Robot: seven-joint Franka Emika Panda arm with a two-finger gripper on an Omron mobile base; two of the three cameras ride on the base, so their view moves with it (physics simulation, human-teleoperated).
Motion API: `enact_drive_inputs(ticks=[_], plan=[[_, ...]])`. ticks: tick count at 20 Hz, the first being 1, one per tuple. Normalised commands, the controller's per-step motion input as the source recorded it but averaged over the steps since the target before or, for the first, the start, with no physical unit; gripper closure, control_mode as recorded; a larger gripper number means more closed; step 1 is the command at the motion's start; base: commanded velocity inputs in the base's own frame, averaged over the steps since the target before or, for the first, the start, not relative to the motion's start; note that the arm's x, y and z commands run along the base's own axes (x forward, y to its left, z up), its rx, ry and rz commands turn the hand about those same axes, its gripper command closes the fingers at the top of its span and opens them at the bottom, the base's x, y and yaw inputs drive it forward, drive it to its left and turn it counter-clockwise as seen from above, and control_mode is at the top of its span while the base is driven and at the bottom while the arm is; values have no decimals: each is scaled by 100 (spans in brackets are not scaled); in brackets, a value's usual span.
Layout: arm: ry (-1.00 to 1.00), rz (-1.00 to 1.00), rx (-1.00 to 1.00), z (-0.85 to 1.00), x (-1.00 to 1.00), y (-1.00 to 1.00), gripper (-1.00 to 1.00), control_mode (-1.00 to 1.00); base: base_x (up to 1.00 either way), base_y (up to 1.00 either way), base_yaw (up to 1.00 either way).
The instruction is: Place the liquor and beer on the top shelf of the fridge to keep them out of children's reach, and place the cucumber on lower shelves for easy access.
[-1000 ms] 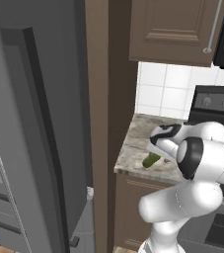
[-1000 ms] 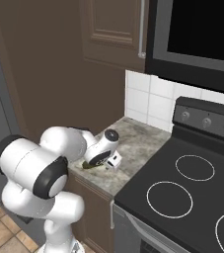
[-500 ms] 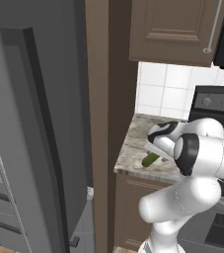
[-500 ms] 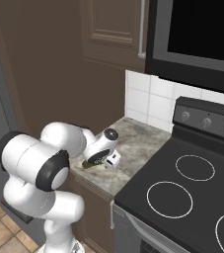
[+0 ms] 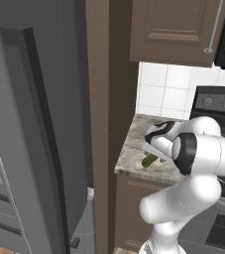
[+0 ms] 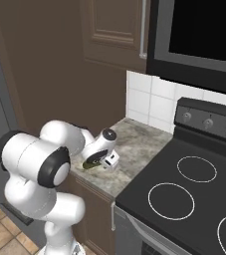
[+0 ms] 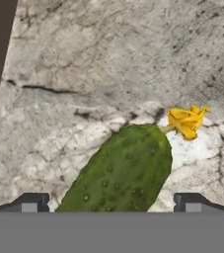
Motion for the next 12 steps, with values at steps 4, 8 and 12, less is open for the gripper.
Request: enact_drive_inputs(ticks=[4,8,12], plan=[[0,0,0,-19,0,13,-100,-100,0,0,0],[0,0,0,-23,0,9,-100,-100,0,0,0],[0,0,0,-29,0,9,100,-100,0,0,0]])
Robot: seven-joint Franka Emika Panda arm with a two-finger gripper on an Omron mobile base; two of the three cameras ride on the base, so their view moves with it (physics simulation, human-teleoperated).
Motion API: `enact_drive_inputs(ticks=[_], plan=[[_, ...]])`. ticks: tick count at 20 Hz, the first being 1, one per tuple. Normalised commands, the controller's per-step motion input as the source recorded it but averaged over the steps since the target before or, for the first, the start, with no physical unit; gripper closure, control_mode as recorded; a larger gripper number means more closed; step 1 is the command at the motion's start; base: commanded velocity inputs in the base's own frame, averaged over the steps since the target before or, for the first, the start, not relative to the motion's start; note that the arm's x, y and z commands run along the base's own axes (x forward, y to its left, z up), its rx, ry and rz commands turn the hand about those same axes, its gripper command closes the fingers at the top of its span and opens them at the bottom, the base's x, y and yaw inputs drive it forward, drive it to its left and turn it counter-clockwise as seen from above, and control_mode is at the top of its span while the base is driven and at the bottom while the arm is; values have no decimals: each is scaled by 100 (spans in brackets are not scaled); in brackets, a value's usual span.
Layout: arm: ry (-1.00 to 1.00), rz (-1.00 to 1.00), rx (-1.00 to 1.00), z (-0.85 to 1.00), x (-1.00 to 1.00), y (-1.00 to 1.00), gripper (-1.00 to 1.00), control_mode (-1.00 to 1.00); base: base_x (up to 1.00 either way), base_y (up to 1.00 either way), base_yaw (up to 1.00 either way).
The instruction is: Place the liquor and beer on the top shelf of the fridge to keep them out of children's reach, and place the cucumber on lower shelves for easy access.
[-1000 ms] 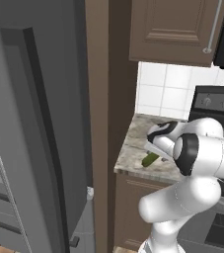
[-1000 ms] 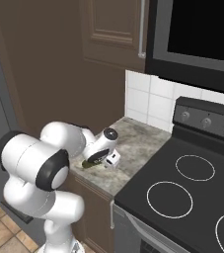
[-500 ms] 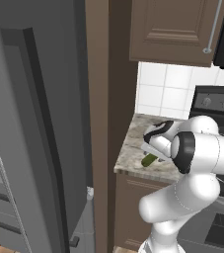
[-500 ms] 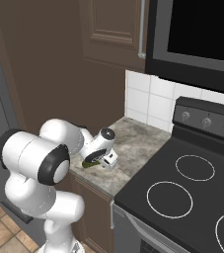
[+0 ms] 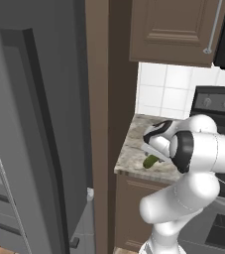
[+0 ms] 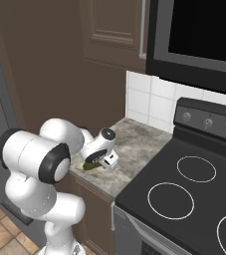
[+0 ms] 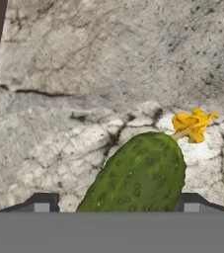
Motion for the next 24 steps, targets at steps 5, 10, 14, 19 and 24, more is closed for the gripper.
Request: enact_drive_inputs(ticks=[5,10,14,19,24], plan=[[1,0,0,-40,0,11,100,-100,0,0,0],[2,0,0,-21,-13,2,100,-100,0,0,0],[-14,0,1,0,-62,-26,100,-100,0,0,0],[-29,5,2,31,-68,-34,100,-100,0,0,0],[-33,15,0,59,-41,-3,100,-100,0,0,0]])
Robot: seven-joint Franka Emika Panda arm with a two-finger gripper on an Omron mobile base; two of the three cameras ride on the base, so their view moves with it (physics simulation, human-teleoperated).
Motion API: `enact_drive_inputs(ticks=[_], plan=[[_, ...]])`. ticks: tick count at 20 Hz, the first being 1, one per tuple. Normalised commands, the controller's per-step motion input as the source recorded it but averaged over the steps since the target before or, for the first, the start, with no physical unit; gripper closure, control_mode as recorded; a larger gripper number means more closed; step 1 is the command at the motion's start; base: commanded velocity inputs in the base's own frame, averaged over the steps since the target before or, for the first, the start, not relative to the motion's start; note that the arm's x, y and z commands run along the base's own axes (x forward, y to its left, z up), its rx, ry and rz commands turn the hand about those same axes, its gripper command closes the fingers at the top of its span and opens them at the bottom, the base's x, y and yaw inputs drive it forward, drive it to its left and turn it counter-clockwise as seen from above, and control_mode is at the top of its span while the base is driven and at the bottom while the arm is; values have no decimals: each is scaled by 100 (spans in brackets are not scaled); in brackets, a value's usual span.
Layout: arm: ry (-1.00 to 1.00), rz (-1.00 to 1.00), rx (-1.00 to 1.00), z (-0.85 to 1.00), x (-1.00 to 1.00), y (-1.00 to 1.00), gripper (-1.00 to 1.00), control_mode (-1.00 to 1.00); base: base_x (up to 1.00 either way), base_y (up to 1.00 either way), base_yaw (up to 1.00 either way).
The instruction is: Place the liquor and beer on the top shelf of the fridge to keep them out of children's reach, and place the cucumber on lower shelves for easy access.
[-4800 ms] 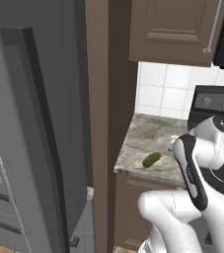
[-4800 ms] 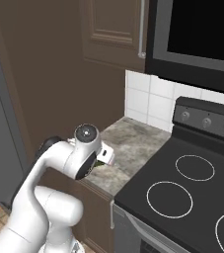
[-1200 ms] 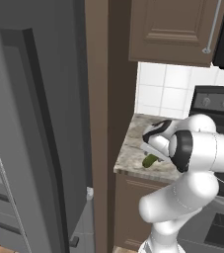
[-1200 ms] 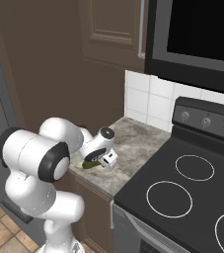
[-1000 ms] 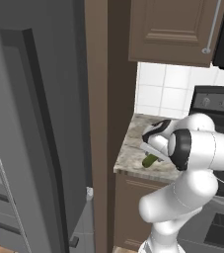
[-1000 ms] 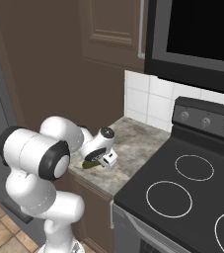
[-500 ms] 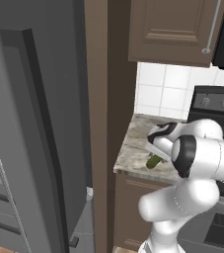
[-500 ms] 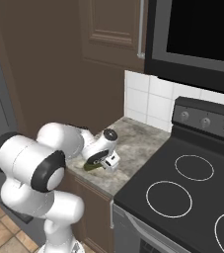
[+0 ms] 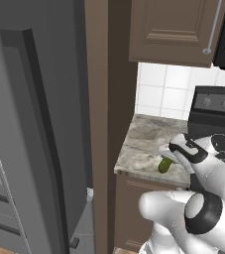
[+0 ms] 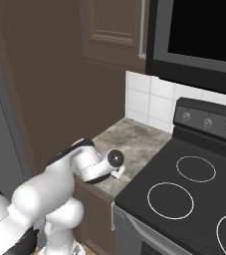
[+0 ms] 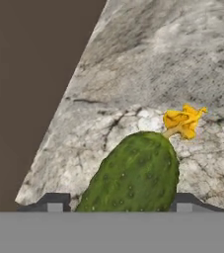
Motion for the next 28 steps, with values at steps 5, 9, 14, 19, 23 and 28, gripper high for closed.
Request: enact_drive_inputs(ticks=[5,9,14,19,23,28], plan=[[-32,17,-1,67,-45,0,100,-100,0,0,0],[-21,9,-2,84,-57,0,100,-100,0,0,0],[-11,1,-6,86,-55,10,100,-100,0,0,0],[-12,0,-14,59,-62,26,100,-100,0,0,0],[-1,0,-20,36,-48,8,100,-100,0,0,0],[0,0,-20,46,-46,6,100,-100,0,0,0]])
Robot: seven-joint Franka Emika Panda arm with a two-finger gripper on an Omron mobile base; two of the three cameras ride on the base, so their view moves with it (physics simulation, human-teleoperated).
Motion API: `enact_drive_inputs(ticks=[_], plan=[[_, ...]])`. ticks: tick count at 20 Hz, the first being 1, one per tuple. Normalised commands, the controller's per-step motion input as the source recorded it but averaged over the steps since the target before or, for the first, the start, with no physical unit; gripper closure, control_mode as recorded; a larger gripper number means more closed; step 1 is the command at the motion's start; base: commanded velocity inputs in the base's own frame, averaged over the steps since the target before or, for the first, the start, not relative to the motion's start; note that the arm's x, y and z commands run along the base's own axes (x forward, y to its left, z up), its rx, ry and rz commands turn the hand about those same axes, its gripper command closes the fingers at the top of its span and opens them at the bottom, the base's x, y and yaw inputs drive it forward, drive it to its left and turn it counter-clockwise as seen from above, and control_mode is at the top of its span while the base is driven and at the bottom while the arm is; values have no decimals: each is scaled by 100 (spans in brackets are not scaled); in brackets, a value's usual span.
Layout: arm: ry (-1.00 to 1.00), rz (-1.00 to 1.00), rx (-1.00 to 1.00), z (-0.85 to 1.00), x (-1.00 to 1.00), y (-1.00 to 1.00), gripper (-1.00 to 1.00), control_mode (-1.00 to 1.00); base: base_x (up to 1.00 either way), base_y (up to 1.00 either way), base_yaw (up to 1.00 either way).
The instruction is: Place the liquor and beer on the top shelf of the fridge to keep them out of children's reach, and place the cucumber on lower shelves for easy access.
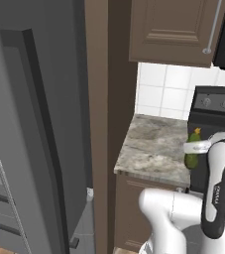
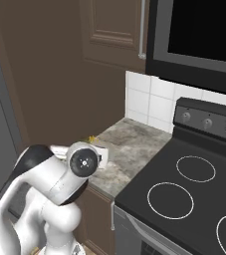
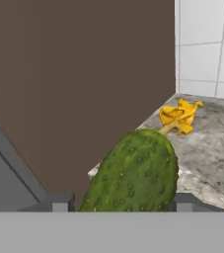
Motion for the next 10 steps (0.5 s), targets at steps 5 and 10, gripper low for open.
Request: enact_drive_inputs(ticks=[5,10], plan=[[-6,0,-23,18,-40,34,100,-100,0,0,0],[-3,0,-21,0,-18,36,100,-100,0,0,0]])
